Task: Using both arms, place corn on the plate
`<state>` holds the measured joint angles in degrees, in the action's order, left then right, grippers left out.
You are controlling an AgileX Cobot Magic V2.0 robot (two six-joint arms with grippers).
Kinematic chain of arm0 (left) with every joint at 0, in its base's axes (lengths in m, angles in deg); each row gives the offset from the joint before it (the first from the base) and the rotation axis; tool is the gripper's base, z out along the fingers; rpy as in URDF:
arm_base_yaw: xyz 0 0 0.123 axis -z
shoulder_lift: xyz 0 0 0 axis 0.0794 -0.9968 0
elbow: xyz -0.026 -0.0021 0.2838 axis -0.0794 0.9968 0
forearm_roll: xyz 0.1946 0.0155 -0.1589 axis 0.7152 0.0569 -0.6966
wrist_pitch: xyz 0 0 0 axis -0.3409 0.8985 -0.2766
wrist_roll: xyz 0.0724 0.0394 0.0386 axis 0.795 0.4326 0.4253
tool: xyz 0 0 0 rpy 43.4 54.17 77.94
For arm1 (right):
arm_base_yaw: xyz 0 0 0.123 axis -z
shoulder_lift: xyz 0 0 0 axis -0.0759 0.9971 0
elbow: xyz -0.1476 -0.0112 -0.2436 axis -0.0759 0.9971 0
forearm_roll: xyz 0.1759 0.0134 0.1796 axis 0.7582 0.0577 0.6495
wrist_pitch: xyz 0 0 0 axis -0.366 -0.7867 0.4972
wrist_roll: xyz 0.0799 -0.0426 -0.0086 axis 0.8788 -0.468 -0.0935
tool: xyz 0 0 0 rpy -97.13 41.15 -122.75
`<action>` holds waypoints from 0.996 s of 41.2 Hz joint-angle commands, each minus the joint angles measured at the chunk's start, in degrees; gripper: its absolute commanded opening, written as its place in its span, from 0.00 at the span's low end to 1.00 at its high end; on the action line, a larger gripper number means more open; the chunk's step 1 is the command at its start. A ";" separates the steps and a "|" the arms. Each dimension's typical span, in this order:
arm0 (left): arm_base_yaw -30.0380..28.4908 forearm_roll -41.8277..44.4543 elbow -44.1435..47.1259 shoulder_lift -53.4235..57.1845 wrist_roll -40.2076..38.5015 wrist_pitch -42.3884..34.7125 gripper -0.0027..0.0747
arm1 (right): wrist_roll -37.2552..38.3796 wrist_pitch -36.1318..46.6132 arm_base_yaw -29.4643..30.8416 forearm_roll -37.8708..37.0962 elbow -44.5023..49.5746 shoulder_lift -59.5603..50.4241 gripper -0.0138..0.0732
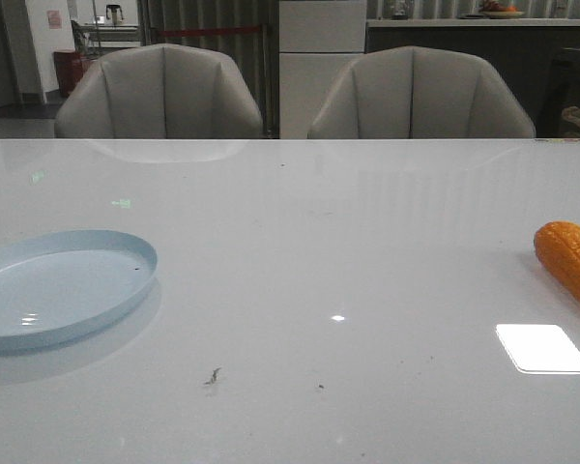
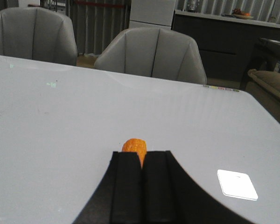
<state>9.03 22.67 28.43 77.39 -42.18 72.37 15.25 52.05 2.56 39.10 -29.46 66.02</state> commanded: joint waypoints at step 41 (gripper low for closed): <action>0.08 0.30 -32.76 -33.70 -0.49 -3.51 0.16 | 3.42 -12.46 0.06 4.52 -40.04 38.54 0.18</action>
<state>9.03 23.22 -2.28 48.49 -42.18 72.37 18.67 37.77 2.56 41.58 -67.51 100.87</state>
